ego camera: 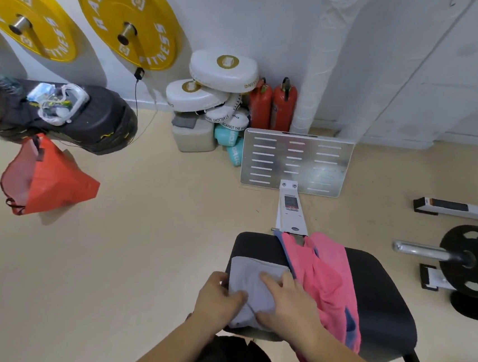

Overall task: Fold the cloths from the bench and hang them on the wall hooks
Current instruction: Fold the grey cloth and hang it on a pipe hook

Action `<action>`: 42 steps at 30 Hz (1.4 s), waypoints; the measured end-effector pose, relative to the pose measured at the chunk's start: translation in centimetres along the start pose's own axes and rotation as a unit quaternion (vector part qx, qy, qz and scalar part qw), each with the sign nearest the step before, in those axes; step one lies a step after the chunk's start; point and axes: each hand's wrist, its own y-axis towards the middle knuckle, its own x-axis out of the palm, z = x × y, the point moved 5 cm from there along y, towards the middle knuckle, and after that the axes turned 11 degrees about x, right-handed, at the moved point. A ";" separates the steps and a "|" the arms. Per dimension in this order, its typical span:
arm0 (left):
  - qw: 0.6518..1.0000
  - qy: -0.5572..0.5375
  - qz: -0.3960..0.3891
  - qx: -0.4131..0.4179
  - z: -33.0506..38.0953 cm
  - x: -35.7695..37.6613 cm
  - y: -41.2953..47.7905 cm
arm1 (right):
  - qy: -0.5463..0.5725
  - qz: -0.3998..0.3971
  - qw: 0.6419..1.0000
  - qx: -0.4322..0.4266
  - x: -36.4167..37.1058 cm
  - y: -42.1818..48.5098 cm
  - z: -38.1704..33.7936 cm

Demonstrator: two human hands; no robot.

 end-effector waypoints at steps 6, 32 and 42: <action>0.990 0.067 -0.020 0.123 3.8 0.0 -0.2 | 0.151 -0.037 0.988 0.014 -0.7 0.1 1.1; 0.949 0.165 -0.135 0.234 8.0 7.1 -0.4 | 0.394 0.002 0.914 0.096 -3.0 -9.4 7.9; 0.845 0.253 -0.073 0.465 8.2 0.7 -15.5 | 0.297 0.021 0.950 -0.092 -4.7 -16.5 5.7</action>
